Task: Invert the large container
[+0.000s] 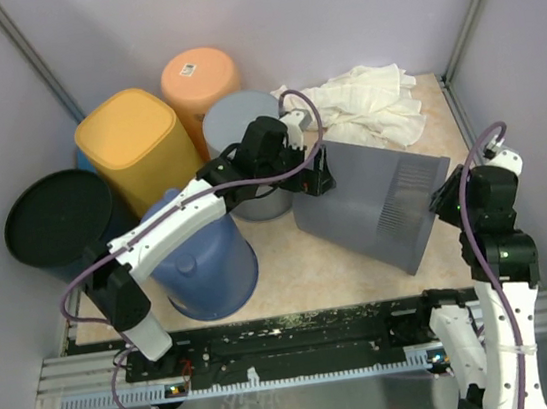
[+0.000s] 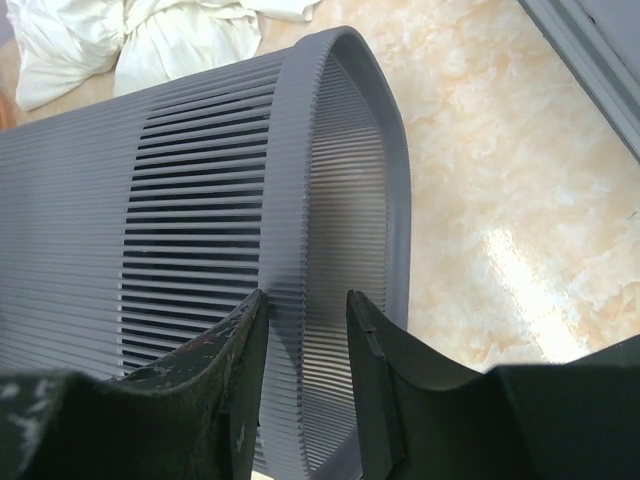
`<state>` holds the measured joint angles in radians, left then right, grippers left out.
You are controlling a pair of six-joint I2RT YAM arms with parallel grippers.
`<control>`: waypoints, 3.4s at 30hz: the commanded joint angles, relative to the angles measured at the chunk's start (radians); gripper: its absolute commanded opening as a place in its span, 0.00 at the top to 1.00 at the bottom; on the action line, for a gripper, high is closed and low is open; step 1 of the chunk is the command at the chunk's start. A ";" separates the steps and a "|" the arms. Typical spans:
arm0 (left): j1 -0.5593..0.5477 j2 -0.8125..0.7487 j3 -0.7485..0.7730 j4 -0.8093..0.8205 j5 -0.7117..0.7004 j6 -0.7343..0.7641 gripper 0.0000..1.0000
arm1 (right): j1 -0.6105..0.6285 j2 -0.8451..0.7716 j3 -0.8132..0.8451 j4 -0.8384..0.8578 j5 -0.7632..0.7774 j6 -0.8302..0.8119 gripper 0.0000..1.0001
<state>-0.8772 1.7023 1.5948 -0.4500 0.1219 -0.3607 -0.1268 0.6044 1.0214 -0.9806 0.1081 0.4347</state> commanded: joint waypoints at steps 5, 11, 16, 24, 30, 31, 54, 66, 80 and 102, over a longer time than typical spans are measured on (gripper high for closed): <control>-0.006 0.017 0.084 -0.057 -0.106 0.044 0.00 | 0.000 0.004 -0.033 0.054 0.010 -0.003 0.64; -0.012 -0.019 0.080 -0.039 -0.202 0.074 0.00 | 0.000 0.005 -0.057 0.063 0.008 -0.005 0.64; -0.011 0.014 0.070 -0.028 -0.168 0.071 0.00 | -0.001 0.005 -0.060 0.064 0.007 -0.005 0.64; -0.011 0.090 0.081 -0.015 -0.034 0.045 0.00 | 0.000 -0.004 -0.060 0.048 0.029 -0.013 0.64; -0.011 0.104 0.101 -0.021 -0.008 0.049 0.00 | 0.000 -0.007 -0.071 0.049 0.027 -0.010 0.64; -0.012 0.104 0.102 -0.019 0.009 0.048 0.00 | 0.000 -0.007 -0.073 0.051 0.023 -0.009 0.64; -0.012 0.082 0.348 0.279 0.545 -0.198 0.00 | 0.000 -0.075 -0.181 0.109 -0.112 0.152 0.63; -0.031 0.161 0.358 0.350 0.613 -0.268 0.00 | -0.001 -0.191 -0.369 0.204 -0.153 0.383 0.51; -0.039 0.139 0.422 0.224 0.545 -0.154 0.00 | 0.000 -0.138 -0.055 0.070 0.250 0.190 0.42; 0.289 -0.360 0.180 -0.215 -0.296 0.149 0.00 | 0.057 0.444 0.728 0.231 0.224 -0.177 0.12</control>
<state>-0.6392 1.3880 1.7973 -0.5579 -0.0181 -0.2447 -0.0784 0.9974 1.6810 -0.7727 0.3752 0.2779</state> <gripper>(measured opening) 0.997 0.881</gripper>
